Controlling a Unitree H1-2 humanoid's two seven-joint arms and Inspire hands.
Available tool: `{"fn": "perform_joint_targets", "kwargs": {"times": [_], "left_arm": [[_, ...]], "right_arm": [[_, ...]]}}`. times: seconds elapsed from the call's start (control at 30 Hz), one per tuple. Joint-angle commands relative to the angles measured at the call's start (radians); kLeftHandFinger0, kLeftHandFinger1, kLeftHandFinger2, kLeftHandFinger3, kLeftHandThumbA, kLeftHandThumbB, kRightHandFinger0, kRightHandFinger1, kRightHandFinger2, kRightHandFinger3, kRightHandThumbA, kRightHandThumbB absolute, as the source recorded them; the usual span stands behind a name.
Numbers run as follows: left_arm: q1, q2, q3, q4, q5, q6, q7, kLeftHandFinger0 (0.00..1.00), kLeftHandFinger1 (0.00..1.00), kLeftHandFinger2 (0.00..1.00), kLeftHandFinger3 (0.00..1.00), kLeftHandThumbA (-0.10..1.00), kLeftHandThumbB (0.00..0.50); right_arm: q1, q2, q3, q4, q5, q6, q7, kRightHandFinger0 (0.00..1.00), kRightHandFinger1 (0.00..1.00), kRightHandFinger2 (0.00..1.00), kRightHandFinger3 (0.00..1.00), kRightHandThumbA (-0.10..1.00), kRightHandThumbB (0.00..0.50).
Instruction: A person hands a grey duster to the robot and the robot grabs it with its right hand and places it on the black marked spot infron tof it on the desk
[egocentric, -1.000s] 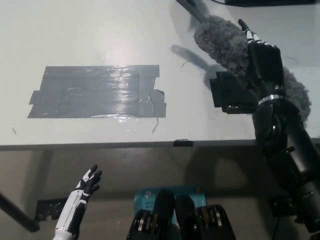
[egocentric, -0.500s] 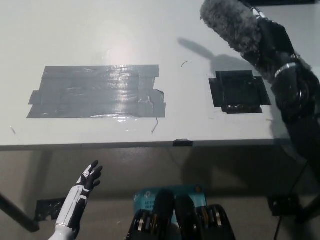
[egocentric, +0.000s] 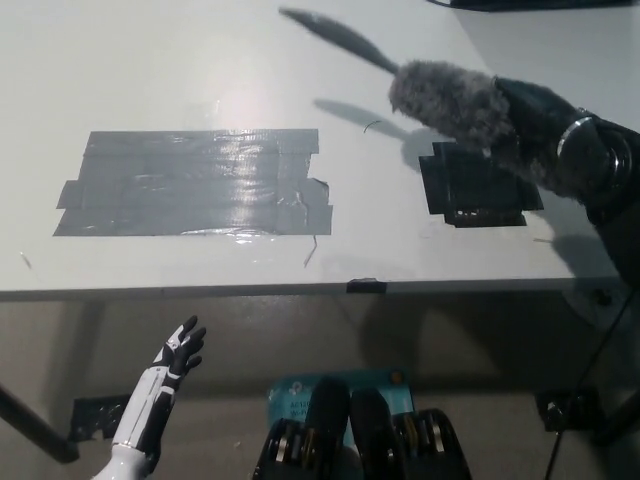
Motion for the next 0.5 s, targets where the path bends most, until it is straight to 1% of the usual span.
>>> {"fn": "perform_joint_targets", "kwargs": {"times": [0.0, 0.03, 0.1, 0.17, 0.23, 0.3, 0.33, 0.4, 0.43, 0.47], "left_arm": [[-0.024, 0.022, 0.002, -0.015, -0.016, -0.019, -0.027, 1.00, 1.00, 1.00, 1.00, 1.00, 0.176], [-0.026, 0.024, 0.003, -0.015, -0.020, -0.018, -0.029, 1.00, 1.00, 1.00, 1.00, 1.00, 0.177], [-0.031, 0.021, 0.004, -0.009, -0.020, -0.022, -0.026, 1.00, 1.00, 1.00, 1.00, 1.00, 0.186], [-0.033, 0.021, 0.004, -0.015, -0.020, -0.013, -0.027, 1.00, 1.00, 1.00, 1.00, 1.00, 0.191], [-0.039, 0.024, 0.002, -0.017, -0.017, -0.005, -0.030, 1.00, 1.00, 1.00, 1.00, 1.00, 0.196], [-0.040, 0.024, 0.001, -0.019, -0.017, -0.003, -0.031, 1.00, 1.00, 1.00, 1.00, 1.00, 0.197], [-0.041, 0.025, 0.000, -0.019, -0.014, -0.005, -0.031, 1.00, 1.00, 1.00, 1.00, 1.00, 0.190], [-0.044, 0.026, 0.000, -0.017, -0.008, -0.011, -0.028, 1.00, 1.00, 1.00, 1.00, 1.00, 0.188], [-0.043, 0.026, 0.000, -0.018, -0.008, -0.010, -0.028, 1.00, 1.00, 1.00, 1.00, 1.00, 0.187], [-0.042, 0.027, -0.001, -0.022, -0.008, -0.006, -0.030, 1.00, 1.00, 1.00, 1.00, 1.00, 0.185]], "right_arm": [[-0.191, -0.080, 0.066, 0.019, 0.060, 0.055, 0.382, 1.00, 1.00, 1.00, 1.00, 0.40, 0.356], [-0.209, -0.085, 0.085, 0.025, 0.052, 0.093, 0.448, 1.00, 1.00, 1.00, 1.00, 0.48, 0.458], [-0.216, -0.092, 0.084, 0.025, 0.053, 0.124, 0.467, 1.00, 1.00, 1.00, 1.00, 0.50, 0.500], [-0.223, -0.106, 0.083, 0.023, 0.070, 0.123, 0.505, 1.00, 1.00, 1.00, 1.00, 0.59, 0.500], [-0.244, -0.120, 0.069, 0.025, 0.100, 0.163, 0.569, 1.00, 1.00, 1.00, 1.00, 0.60, 0.500], [-0.268, -0.140, 0.057, 0.016, 0.121, 0.172, 0.619, 1.00, 1.00, 1.00, 1.00, 0.61, 0.500], [-0.276, -0.148, 0.048, 0.006, 0.130, 0.179, 0.629, 1.00, 1.00, 1.00, 1.00, 0.62, 0.500], [-0.285, -0.168, 0.012, -0.038, 0.158, 0.198, 0.625, 1.00, 1.00, 1.00, 1.00, 0.62, 0.500], [-0.289, -0.173, -0.001, -0.041, 0.169, 0.194, 0.620, 1.00, 1.00, 1.00, 1.00, 0.63, 0.500], [-0.299, -0.189, -0.044, -0.053, 0.213, 0.161, 0.599, 1.00, 1.00, 1.00, 1.00, 0.67, 0.500]]}}
